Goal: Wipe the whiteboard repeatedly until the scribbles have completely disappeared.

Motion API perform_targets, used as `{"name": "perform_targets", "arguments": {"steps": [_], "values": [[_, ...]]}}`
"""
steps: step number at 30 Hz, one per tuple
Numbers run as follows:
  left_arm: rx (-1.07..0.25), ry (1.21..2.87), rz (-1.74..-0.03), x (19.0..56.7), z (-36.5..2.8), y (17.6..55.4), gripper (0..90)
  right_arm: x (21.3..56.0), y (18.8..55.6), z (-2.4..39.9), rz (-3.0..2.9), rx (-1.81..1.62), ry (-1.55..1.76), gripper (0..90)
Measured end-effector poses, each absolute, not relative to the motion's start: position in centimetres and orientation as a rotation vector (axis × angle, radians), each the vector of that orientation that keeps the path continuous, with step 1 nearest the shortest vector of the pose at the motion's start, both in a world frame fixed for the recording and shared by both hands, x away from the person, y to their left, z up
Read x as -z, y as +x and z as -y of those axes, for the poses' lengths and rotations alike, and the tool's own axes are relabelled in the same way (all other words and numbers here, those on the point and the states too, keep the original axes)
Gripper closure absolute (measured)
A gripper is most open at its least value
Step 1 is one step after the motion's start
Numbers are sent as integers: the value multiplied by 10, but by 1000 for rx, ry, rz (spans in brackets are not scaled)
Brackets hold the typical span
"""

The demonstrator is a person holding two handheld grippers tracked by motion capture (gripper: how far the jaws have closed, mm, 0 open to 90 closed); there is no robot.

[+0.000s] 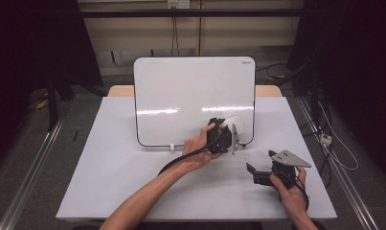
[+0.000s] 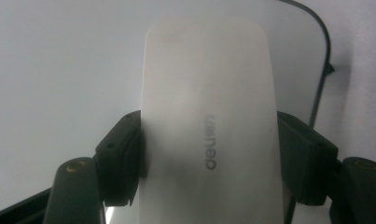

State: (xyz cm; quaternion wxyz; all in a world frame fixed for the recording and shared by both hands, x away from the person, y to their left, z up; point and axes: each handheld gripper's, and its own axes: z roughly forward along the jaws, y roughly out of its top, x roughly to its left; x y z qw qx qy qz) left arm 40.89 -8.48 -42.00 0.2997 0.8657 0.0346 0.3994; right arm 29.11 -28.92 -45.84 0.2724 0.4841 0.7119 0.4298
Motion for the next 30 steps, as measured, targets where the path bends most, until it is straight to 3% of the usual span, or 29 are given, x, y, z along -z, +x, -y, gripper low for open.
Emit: {"name": "perform_targets", "arguments": {"steps": [12, 14, 30], "values": [[-1078, 2211, -303, 373, 77, 454, 310, 458, 291, 289, -1915, -1158, 1303, 43], [-1126, 2202, -291, 377, 80, 450, 310, 458, 292, 289, -1914, -1160, 1300, 42], [-1146, 2330, -24, 430, 102, 398, 311, 458, 293, 287, -1921, -1161, 1289, 42]]}}
